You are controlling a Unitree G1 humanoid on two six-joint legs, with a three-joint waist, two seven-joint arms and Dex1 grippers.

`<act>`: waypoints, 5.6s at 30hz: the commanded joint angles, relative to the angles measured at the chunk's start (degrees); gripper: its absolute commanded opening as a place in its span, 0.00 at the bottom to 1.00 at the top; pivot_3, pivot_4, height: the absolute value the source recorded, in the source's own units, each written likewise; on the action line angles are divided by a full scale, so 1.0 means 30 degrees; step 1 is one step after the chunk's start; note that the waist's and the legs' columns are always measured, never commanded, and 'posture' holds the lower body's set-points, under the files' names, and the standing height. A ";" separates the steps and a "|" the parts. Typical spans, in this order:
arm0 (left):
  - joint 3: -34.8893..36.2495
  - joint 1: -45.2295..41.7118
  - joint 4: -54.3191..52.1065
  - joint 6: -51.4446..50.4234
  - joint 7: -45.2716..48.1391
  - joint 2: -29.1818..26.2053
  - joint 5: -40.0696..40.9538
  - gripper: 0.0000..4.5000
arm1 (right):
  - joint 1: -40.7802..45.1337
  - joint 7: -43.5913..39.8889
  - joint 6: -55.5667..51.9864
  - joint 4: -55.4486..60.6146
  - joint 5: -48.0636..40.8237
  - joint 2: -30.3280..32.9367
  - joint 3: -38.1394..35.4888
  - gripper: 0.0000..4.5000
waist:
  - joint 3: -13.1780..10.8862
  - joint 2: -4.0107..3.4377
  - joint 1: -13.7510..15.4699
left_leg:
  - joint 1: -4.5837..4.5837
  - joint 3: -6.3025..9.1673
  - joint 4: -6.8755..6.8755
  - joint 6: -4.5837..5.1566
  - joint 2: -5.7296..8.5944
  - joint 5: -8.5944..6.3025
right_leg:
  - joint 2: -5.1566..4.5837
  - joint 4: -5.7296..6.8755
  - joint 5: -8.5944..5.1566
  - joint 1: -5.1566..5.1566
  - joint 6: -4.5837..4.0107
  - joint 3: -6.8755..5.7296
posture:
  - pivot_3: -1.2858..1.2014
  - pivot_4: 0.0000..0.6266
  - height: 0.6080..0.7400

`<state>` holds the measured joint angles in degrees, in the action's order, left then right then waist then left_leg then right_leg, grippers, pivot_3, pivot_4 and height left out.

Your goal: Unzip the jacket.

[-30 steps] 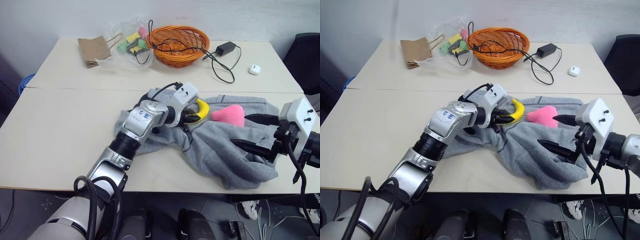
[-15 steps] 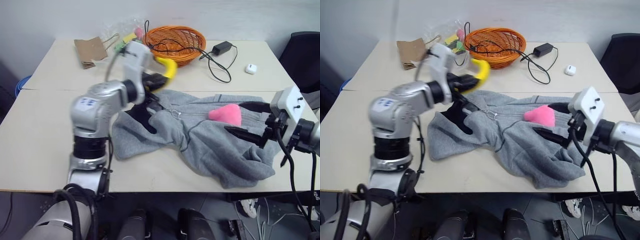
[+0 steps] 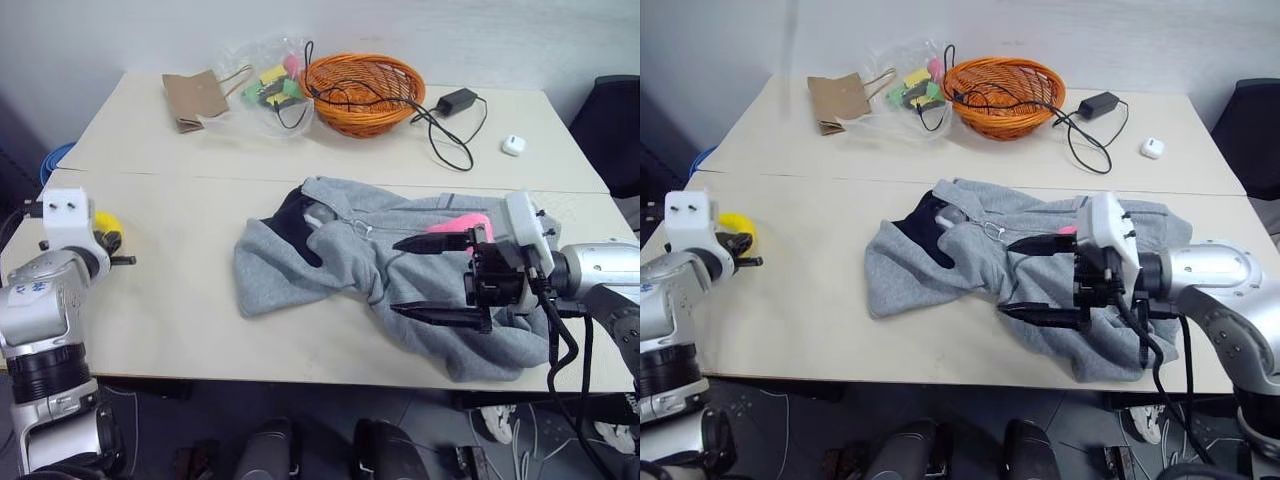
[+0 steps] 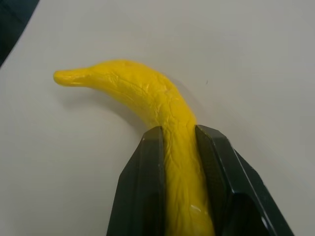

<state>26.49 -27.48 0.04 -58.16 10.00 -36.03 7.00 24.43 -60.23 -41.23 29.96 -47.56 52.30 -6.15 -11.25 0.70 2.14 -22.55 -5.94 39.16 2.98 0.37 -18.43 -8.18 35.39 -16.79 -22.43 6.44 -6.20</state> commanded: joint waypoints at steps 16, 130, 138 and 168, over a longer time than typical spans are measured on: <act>0.2776 0.0324 -0.3462 -0.3863 0.5467 -0.5256 0.4983 1.00 | -0.1950 -0.0596 0.2213 -0.2695 0.3855 0.1973 -0.1741 1.00 | -0.0003 0.0005 -0.0260 | 0.0002 -0.0062 -0.0029 0.0007 -0.0035 0.0002 | 0.0031 0.0008 -0.0009 -0.0044 -0.0016 -0.0031 | 0.52 0.24 1.00; -1.6747 -0.2745 0.1236 2.2124 2.0497 -0.0961 -0.4333 0.55 | -0.8053 -0.3901 1.4479 -0.9903 1.4298 0.5203 -0.1391 0.72 | -0.0006 -0.0065 -0.0236 | 0.0086 -0.0223 0.0027 0.0157 -0.0080 0.0021 | 0.0142 0.0031 -0.0012 -0.0007 -0.0019 -0.0002 | 0.52 0.24 1.00; -1.5958 -0.1998 0.2391 2.3634 2.0792 -0.2706 -0.4229 0.00 | -1.1310 -0.6700 1.2706 -0.7158 1.1792 0.6124 -0.4072 0.10 | 0.0001 -0.0076 -0.0273 | 0.0112 -0.0198 0.0031 0.0151 -0.0091 0.0027 | 0.0101 0.0028 -0.0012 0.0019 -0.0020 0.0013 | 0.52 0.24 1.00; -1.1806 0.1772 -0.2484 1.6622 2.5118 -0.7157 0.3352 0.63 | -1.7251 -0.7350 0.3821 0.2494 0.7882 0.4062 -1.4273 0.72 | 0.0021 -0.0117 -0.0501 | 0.0112 -0.0153 -0.0006 0.0071 -0.0170 -0.0024 | 0.0148 -0.0053 -0.0047 0.0005 -0.0084 0.0069 | 0.52 0.24 1.00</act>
<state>-12.62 -21.73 -5.17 -4.57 83.97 -56.11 12.44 -28.96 -81.18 -27.19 35.67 -20.77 63.17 -45.44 -11.19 0.35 0.64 -22.22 -6.36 39.14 3.19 -0.15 -18.50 -7.76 35.21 -16.94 -22.40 6.18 -6.02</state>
